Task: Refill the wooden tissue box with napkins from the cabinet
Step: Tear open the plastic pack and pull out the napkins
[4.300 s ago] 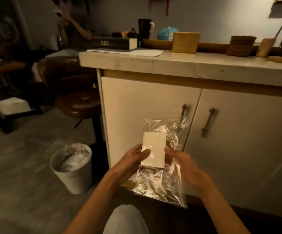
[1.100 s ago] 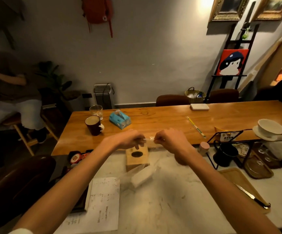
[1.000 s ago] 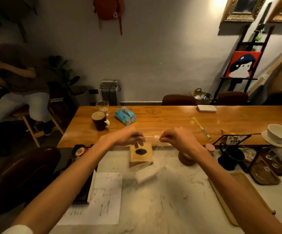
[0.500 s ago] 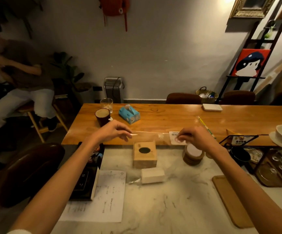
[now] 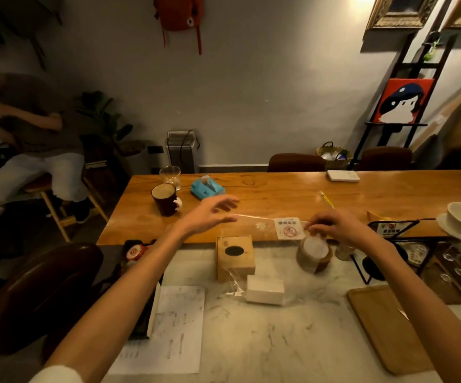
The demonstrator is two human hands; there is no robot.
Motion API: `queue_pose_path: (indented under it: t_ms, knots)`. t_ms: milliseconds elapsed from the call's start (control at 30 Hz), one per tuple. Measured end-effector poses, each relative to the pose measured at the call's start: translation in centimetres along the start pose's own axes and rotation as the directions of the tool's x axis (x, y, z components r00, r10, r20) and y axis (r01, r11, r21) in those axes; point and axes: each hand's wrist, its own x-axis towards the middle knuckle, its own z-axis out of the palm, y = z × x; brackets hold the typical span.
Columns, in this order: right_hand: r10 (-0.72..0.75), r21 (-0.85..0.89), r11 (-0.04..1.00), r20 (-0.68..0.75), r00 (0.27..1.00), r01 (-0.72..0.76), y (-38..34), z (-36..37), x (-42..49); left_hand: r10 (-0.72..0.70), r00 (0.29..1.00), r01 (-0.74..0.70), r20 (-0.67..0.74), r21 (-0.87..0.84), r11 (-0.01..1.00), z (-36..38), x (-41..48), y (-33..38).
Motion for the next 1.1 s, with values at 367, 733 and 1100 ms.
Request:
queue_pose_path:
  t_ms: [367, 733, 1100]
  knots:
    - [0.03, 0.03, 0.999, -0.055, 0.998, -0.028, 1.5, -0.8, -3.0, -0.053, 0.99, 0.066, 0.134, -0.093, 0.993, 0.9, 0.7, -0.1]
    - [-0.117, -0.202, 0.973, 0.003, 0.993, 0.115, -9.4, 3.3, 2.3, 0.032, 0.995, -0.013, 0.091, -0.201, 0.98, 2.0, 0.6, 1.3]
    - [-0.155, -0.176, 0.977, -0.197, 0.968, 0.12, -10.3, 5.4, 4.6, -0.093, 0.984, 0.009, -0.152, -0.478, 0.878, 4.9, -1.8, -0.5]
